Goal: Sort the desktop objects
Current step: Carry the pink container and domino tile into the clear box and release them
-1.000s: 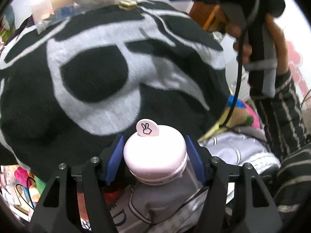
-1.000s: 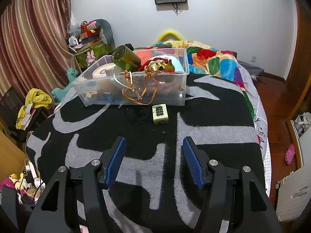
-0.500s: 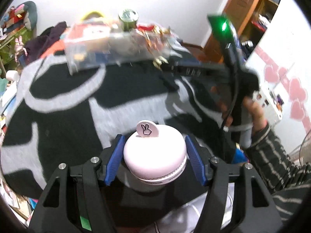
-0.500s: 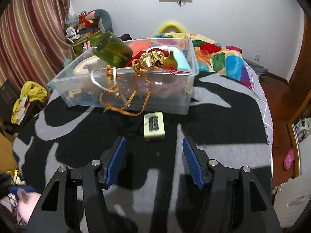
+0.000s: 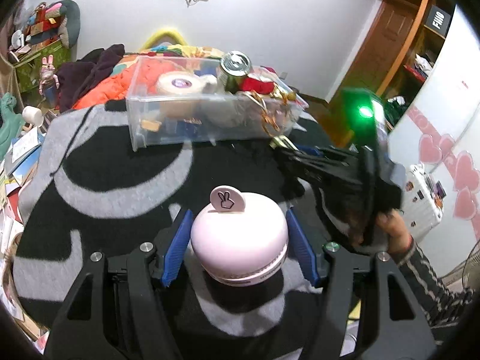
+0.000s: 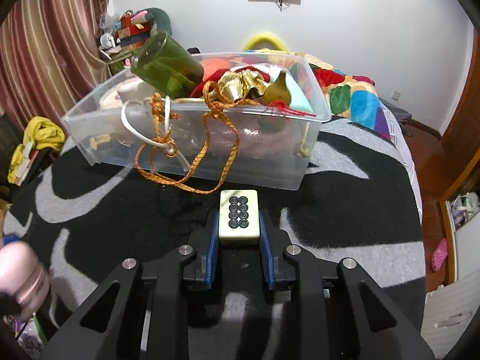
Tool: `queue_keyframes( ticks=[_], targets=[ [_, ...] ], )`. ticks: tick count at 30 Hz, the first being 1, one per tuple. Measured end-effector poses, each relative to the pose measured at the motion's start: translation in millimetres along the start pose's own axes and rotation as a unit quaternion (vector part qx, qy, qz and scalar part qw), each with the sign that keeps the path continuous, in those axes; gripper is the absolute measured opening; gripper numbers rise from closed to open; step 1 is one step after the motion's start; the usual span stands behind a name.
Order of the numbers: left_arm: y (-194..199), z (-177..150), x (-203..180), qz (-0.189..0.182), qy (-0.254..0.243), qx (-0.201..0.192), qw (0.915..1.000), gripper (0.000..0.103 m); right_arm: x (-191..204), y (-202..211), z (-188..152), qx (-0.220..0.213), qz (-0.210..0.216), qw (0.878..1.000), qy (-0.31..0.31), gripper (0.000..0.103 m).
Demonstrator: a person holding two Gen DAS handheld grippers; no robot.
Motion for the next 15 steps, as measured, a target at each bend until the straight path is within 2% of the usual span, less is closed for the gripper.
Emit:
queue_keyframes(
  ticks=[9,15],
  targets=[
    [-9,35,22,0.017,0.027,-0.027,0.9991,0.063,3,57,16,-0.055,0.028,0.998,-0.008,0.022],
    [-9,68,35,0.018,0.041,-0.055,0.9975,0.064,5,75,39,-0.090,0.044,0.995,-0.002,0.022]
  ],
)
Point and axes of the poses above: each gripper's, at about its wrist camera, not at the fingertips, and y roughly against the way its jaws point, x to its left, z to its top, the point moved 9 cm from there along -y, roughly the way its jaws point, and after that the axes turned 4 degrees about -x, right-handed, at the moved point
